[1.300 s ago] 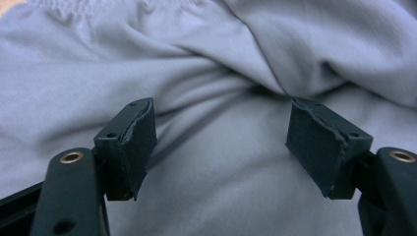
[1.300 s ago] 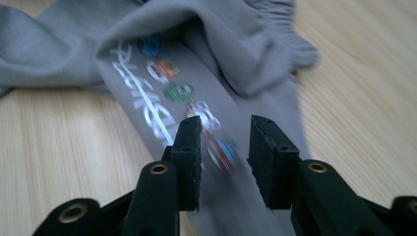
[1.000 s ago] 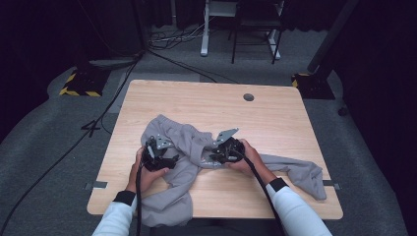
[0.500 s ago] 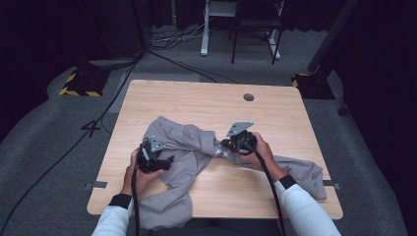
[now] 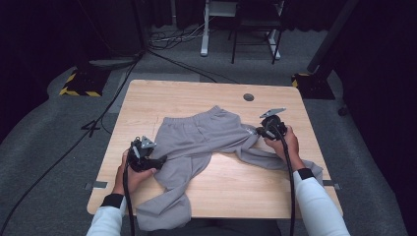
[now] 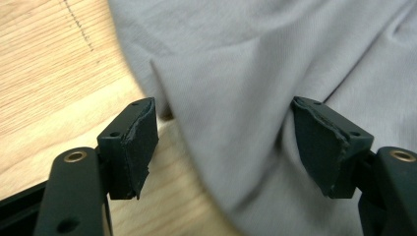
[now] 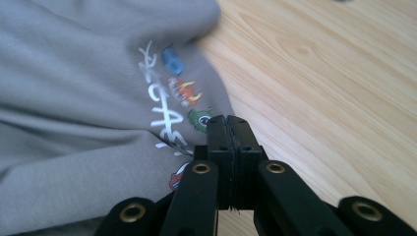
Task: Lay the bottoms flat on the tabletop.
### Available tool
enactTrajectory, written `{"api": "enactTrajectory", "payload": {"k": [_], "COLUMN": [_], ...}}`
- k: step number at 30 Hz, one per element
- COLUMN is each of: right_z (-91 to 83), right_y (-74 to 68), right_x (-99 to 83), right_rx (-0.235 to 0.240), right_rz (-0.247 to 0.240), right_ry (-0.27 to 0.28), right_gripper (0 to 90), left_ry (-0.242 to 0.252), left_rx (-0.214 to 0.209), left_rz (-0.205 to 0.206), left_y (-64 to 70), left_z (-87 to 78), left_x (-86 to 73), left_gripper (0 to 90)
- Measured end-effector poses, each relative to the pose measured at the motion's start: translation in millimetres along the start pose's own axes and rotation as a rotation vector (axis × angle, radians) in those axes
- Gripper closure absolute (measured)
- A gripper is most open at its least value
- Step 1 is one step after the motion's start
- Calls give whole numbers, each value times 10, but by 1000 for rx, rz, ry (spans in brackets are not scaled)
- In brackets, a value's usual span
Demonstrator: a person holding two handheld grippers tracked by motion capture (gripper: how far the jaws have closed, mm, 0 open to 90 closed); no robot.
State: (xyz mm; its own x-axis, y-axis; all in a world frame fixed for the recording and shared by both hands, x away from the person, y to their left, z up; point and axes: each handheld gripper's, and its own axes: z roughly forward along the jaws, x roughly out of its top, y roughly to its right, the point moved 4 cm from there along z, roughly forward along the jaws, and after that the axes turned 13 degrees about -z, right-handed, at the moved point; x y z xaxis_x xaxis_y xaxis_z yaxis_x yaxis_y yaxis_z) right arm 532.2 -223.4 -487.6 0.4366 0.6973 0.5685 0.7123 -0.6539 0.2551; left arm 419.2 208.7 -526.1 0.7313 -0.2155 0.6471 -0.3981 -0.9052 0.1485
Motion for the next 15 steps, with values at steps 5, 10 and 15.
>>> {"api": "enactTrajectory", "payload": {"k": [5, 10, 15], "right_z": [-12, -135, -404], "right_y": [64, 140, -62], "right_x": [-61, -119, -249], "right_rx": [-44, -103, 82], "right_rz": [5, 34, -86], "right_ry": [-1, 4, 58], "right_gripper": [822, 672, 576], "left_ry": [-14, 16, 119], "left_rx": [8, 50, -52], "left_rz": [-12, 4, 47], "left_y": [-61, -23, 325], "left_z": [-86, -116, -118], "left_x": [-75, -39, 276], "left_gripper": [277, 261, 240]}}
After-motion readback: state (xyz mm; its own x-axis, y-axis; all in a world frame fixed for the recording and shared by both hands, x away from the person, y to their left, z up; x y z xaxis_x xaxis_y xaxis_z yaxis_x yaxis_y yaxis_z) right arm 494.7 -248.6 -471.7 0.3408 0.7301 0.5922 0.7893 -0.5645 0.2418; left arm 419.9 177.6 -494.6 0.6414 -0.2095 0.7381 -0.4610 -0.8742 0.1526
